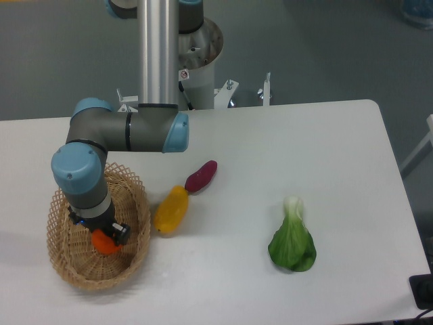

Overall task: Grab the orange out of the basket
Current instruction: 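Close the gripper fingers around the orange inside the basket, then lift the held orange out of the basket and carry it beside the pepper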

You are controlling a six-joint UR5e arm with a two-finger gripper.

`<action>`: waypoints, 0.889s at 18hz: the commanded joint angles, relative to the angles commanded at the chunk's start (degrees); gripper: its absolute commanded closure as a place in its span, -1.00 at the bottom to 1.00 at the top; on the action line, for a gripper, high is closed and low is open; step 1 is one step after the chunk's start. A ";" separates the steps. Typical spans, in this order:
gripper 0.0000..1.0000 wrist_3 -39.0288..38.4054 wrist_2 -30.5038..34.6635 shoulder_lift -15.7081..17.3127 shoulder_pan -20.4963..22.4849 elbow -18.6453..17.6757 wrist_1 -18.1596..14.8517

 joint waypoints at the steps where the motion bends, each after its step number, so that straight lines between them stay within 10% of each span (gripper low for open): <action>1: -0.21 0.00 0.00 0.17 0.00 0.00 0.00; 16: -0.11 4.56 -1.58 8.61 6.85 4.83 -1.75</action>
